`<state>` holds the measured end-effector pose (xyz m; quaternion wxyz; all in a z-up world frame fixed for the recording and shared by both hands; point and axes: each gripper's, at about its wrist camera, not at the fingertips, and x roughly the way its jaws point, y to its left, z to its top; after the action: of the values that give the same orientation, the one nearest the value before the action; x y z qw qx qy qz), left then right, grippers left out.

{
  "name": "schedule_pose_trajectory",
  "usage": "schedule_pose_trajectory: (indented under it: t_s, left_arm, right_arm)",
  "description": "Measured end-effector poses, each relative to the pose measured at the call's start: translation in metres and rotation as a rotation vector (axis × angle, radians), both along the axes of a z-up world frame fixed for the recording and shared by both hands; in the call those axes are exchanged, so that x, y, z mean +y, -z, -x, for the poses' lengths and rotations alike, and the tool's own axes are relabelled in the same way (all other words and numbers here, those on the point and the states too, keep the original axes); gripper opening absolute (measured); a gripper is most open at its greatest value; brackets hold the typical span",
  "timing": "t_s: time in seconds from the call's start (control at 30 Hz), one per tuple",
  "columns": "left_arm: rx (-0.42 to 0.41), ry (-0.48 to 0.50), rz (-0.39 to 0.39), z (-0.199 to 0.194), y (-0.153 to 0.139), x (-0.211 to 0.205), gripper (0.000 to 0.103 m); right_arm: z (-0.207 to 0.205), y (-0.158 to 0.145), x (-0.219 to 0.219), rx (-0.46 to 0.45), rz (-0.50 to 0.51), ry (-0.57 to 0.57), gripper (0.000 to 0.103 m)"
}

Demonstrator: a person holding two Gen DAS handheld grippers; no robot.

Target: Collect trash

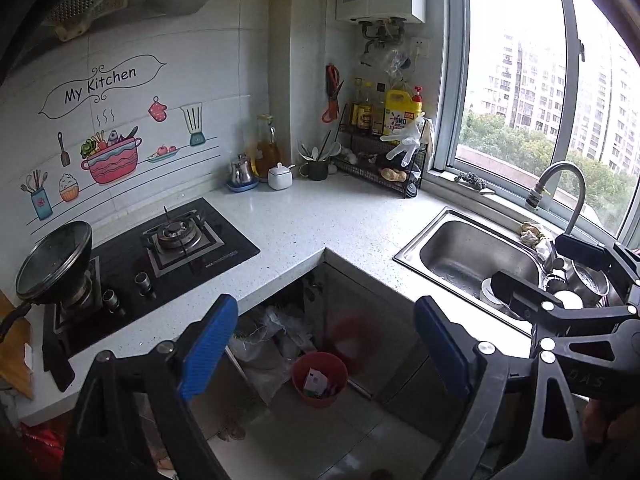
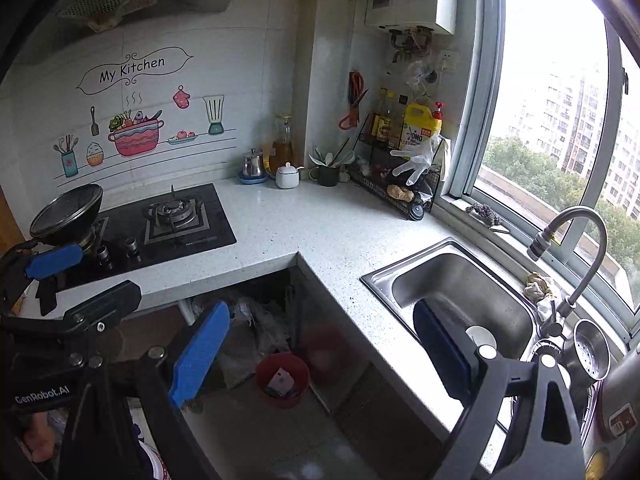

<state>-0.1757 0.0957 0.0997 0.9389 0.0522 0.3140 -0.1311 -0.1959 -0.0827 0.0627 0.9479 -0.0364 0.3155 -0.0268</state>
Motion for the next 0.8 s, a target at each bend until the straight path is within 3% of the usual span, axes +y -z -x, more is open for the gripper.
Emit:
schedule_pose_trajectory:
  t_s: [0.8]
  left_arm:
    - [-0.009, -0.009, 0.022, 0.028, 0.004, 0.002, 0.088]
  right_arm:
    - [0.026, 0.002, 0.012, -0.01, 0.015, 0.011, 0.093]
